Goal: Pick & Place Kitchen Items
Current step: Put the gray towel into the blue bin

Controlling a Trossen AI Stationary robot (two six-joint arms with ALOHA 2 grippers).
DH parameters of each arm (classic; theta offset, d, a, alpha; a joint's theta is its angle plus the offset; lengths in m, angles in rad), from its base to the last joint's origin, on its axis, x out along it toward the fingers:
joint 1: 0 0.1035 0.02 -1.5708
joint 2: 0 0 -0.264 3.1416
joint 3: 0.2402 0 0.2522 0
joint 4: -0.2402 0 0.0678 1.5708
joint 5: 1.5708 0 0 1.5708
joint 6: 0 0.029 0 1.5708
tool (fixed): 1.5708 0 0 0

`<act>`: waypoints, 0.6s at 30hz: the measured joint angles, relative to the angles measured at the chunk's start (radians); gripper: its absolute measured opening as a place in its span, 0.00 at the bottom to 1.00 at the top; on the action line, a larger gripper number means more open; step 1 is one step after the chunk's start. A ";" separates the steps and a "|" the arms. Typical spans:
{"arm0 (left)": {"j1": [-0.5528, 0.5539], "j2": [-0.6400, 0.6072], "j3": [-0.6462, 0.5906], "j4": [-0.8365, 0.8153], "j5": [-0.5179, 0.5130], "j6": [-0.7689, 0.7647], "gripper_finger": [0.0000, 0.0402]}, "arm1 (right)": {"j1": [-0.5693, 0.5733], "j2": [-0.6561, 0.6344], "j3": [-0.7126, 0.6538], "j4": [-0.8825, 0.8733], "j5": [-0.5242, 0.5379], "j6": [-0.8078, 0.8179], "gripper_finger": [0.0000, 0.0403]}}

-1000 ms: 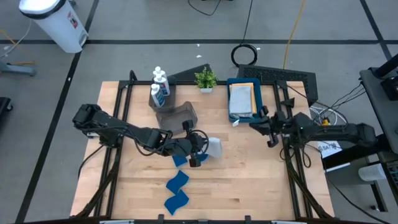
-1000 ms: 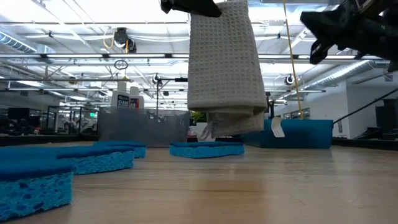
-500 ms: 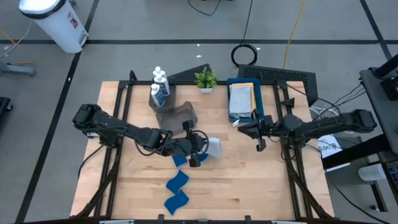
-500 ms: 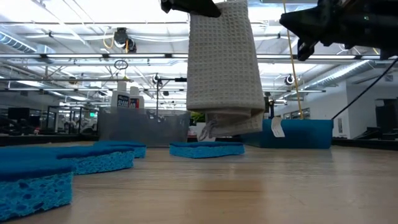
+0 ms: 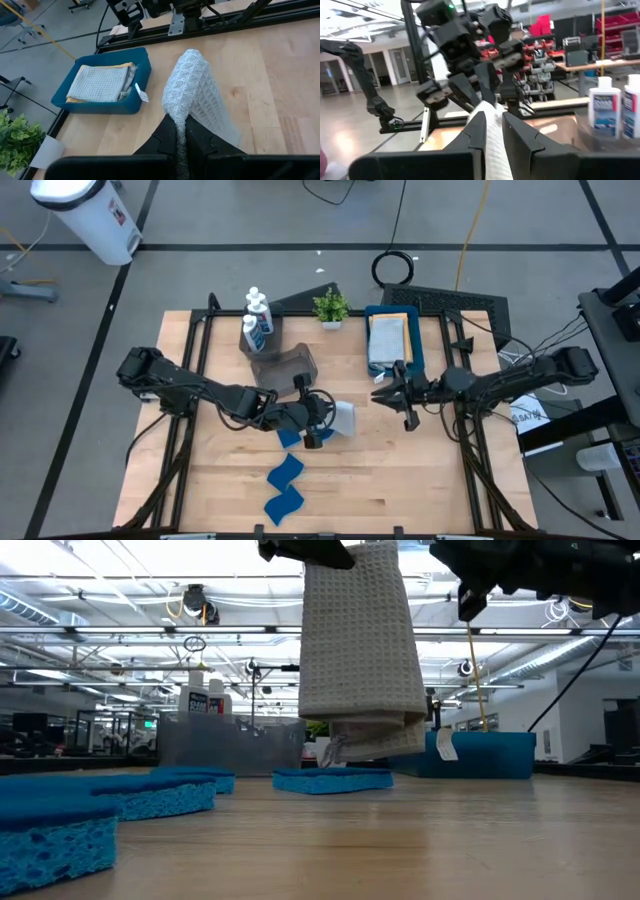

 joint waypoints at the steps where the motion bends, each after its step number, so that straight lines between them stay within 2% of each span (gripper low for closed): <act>1: 0.000 0.000 0.000 0.000 0.000 0.000 0.03 | 0.003 0.011 0.005 0.012 0.000 -0.012 0.12; 5: 0.000 0.000 0.000 0.000 0.000 0.000 0.03 | 0.015 0.049 0.020 0.045 0.000 -0.055 0.20; 13: 0.000 0.000 0.000 0.000 0.000 0.000 0.03 | 0.040 0.113 0.058 0.040 -0.001 -0.050 0.48; 16: 0.000 0.000 0.000 0.000 0.000 -0.002 0.03 | 0.047 0.121 0.105 -0.022 -0.001 -0.040 0.54; 18: 0.000 0.000 0.000 -0.002 0.000 -0.013 0.04 | 0.047 0.112 0.171 -0.131 -0.001 -0.040 0.57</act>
